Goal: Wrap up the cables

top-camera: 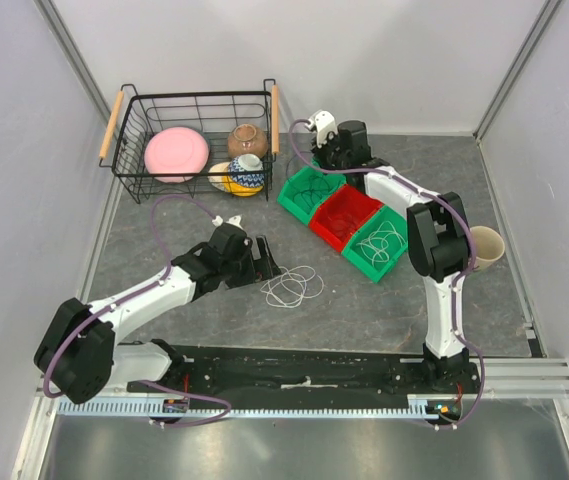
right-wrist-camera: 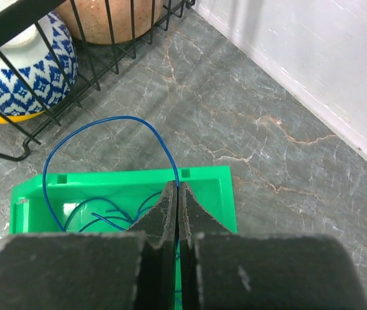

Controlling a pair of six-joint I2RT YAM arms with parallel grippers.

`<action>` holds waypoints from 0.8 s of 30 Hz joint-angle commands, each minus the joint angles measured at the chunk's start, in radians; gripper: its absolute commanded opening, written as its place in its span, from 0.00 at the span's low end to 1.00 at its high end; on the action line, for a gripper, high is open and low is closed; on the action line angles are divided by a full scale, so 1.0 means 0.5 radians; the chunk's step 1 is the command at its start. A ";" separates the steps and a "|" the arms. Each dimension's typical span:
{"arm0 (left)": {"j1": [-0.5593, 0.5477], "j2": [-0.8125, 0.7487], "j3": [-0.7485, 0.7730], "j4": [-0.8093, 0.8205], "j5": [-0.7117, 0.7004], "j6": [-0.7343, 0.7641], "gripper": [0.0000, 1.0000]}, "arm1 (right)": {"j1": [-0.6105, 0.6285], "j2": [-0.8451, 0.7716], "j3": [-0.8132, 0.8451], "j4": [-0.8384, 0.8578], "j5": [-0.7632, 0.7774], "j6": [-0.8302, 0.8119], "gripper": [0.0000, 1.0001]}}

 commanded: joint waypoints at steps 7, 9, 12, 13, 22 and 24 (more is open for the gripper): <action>-0.002 -0.003 0.087 -0.028 0.021 -0.039 0.98 | 0.001 0.110 0.149 0.121 -0.070 0.064 0.00; -0.002 -0.006 0.087 -0.035 0.015 -0.042 0.98 | 0.001 0.098 0.101 0.137 -0.076 0.064 0.00; -0.002 -0.013 0.087 -0.038 0.012 -0.045 0.98 | 0.001 0.036 -0.031 0.226 -0.076 0.037 0.00; -0.002 -0.013 0.087 -0.041 0.015 -0.045 0.98 | 0.001 0.024 -0.053 0.226 -0.076 0.030 0.00; -0.002 0.000 0.081 -0.038 0.021 -0.048 0.98 | 0.001 -0.289 -0.464 0.333 -0.061 -0.046 0.00; -0.002 0.009 0.081 -0.032 0.031 -0.048 0.98 | 0.004 -0.335 -0.516 0.339 -0.061 -0.052 0.00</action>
